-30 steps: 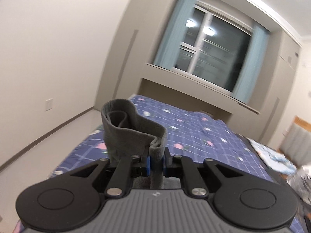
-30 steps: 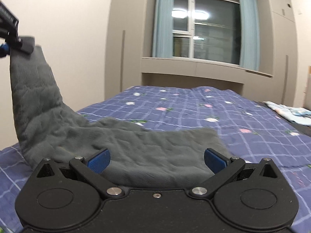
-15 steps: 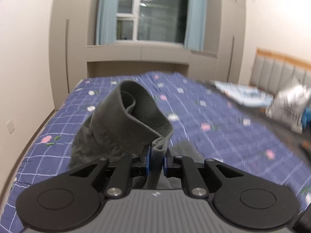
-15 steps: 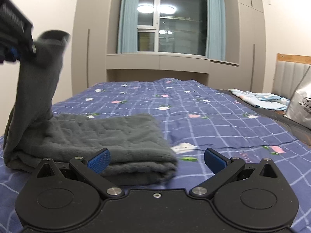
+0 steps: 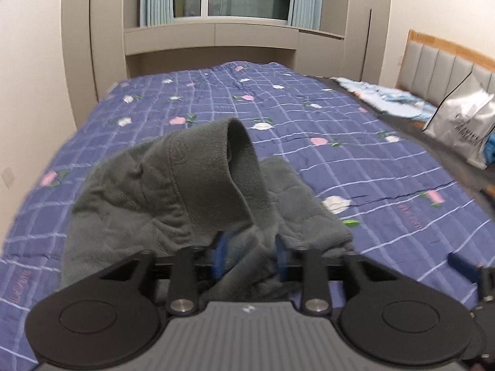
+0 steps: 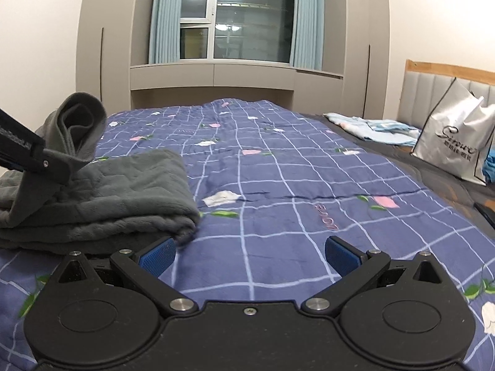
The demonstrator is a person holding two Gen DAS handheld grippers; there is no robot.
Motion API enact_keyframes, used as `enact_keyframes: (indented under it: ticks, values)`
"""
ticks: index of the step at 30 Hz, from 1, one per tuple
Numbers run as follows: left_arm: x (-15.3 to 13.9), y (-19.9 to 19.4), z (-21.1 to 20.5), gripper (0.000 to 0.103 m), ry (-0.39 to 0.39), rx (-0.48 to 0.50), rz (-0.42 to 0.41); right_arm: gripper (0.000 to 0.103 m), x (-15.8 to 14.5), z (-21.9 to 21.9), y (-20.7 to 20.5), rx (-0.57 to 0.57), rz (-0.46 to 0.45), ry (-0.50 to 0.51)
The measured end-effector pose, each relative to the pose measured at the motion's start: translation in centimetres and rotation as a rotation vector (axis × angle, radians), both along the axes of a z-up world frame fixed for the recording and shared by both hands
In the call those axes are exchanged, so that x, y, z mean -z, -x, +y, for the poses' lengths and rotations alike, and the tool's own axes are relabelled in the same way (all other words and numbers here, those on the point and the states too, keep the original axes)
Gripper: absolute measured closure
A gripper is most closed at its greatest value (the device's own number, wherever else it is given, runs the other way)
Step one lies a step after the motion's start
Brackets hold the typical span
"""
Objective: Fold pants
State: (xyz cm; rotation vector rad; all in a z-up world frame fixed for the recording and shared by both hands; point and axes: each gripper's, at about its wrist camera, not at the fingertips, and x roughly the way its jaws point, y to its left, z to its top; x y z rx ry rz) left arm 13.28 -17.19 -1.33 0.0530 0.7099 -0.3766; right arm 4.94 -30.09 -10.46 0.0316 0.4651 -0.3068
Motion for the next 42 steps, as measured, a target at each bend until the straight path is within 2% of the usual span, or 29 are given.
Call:
enact_keyframes:
  ticks: [1,3,6,9,12,16,20,23,28,34,38,40,42]
  values:
    - [-0.2,-0.1,0.3,0.026,0.039,0.012,0.025,0.0,0.1,-0.1,0.0,0.002,0.0,-0.005]
    - [-0.4,0.1,0.8,0.025,0.091,0.023,0.05,0.0,0.2,-0.2,0.0,0.003,0.004,-0.014]
    - [-0.7,0.8,1.5,0.019,0.078,0.026,0.035,0.0,0.2,-0.1,0.0,-0.002,0.009,-0.017]
    - [-0.8,1.8,2.5,0.013,0.036,0.016,0.002,0.0,0.2,-0.2,0.0,-0.002,0.01,-0.024]
    - [-0.8,2.7,3.3,0.003,-0.033,0.012,-0.044,0.0,0.3,-0.3,0.0,-0.014,0.012,-0.032]
    - [-0.1,4.2,4.4,0.001,-0.157,0.014,-0.146,0.0,0.4,-0.6,-0.1,-0.085,0.007,-0.08]
    - [1.2,4.8,5.1,0.001,-0.292,0.018,-0.193,0.0,0.0,-1.5,-0.5,-0.169,-0.005,-0.157]
    - [1.6,4.8,5.3,0.001,-0.319,0.02,-0.215,0.0,-0.8,-2.0,-1.0,-0.255,-0.022,-0.236]
    - [2.0,4.2,5.3,0.006,-0.33,0.043,-0.228,0.0,-2.2,-1.2,-3.4,-0.431,-0.01,-0.335]
    - [2.8,3.1,5.2,0.016,-0.359,0.102,-0.214,0.0,-3.4,1.6,-7.8,-0.588,0.033,-0.363]
    - [3.4,2.3,5.1,0.024,-0.374,0.15,-0.192,0.0,-3.4,2.6,-11.3,-0.631,0.066,-0.407]
    - [3.5,2.2,5.2,0.036,-0.373,0.163,-0.193,0.001,-3.0,2.7,-13.1,-0.622,0.09,-0.452]
    - [3.2,2.2,5.5,0.044,-0.339,0.179,-0.187,0.001,-2.6,2.6,-14.4,-0.61,0.108,-0.503]
